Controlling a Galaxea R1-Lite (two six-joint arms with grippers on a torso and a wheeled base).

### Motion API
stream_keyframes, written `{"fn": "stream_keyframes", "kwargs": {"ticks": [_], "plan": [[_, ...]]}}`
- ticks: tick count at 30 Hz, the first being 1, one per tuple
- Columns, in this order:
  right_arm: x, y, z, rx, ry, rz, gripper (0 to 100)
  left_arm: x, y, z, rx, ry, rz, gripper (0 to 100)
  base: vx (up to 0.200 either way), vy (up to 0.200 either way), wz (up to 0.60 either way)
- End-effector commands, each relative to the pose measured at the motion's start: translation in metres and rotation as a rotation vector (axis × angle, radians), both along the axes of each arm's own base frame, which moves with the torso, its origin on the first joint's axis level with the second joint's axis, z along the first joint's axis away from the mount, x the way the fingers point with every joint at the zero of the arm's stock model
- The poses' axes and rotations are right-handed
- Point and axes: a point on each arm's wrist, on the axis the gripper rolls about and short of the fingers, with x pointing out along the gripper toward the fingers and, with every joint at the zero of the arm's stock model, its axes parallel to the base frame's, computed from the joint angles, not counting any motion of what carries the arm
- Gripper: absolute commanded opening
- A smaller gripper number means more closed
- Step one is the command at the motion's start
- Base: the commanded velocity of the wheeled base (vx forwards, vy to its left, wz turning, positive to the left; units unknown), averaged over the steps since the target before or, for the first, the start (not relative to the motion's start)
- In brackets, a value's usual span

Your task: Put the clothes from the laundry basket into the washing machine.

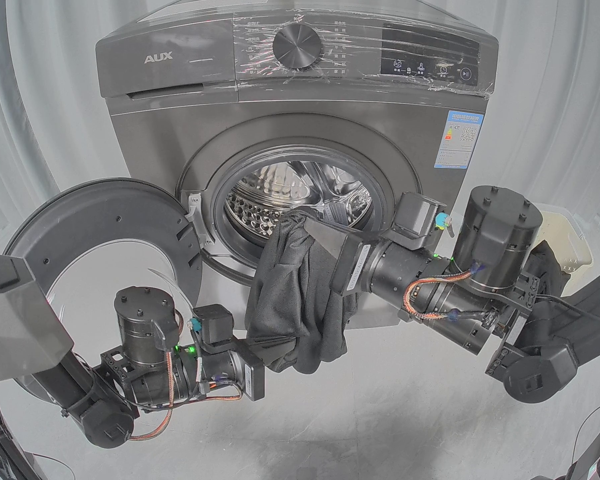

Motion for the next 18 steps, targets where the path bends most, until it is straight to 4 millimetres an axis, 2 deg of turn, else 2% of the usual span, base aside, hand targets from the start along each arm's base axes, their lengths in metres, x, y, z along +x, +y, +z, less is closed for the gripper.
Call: {"fn": "stream_keyframes", "kwargs": {"ticks": [1,8,12,13,18], "plan": [[0.000,0.000,0.000,0.000,0.000,0.001,0,0.006,-0.006,-0.005,-0.001,0.000,-0.006,0,0.000,0.000,0.00],[0.001,-0.002,0.000,-0.001,0.001,-0.006,0,0.001,-0.003,-0.006,-0.002,0.001,-0.002,0,0.000,0.000,0.00],[0.003,-0.006,0.002,0.003,-0.005,-0.019,0,-0.010,0.008,0.001,-0.005,-0.009,0.005,0,0.000,0.000,0.00],[0.003,-0.006,0.002,0.003,-0.005,-0.019,0,-0.014,0.011,0.003,-0.007,-0.009,0.006,100,0.000,0.000,0.00],[0.004,-0.005,0.002,0.002,-0.004,-0.019,0,-0.024,0.017,0.010,-0.026,-0.008,0.010,100,0.000,0.000,0.00]]}}
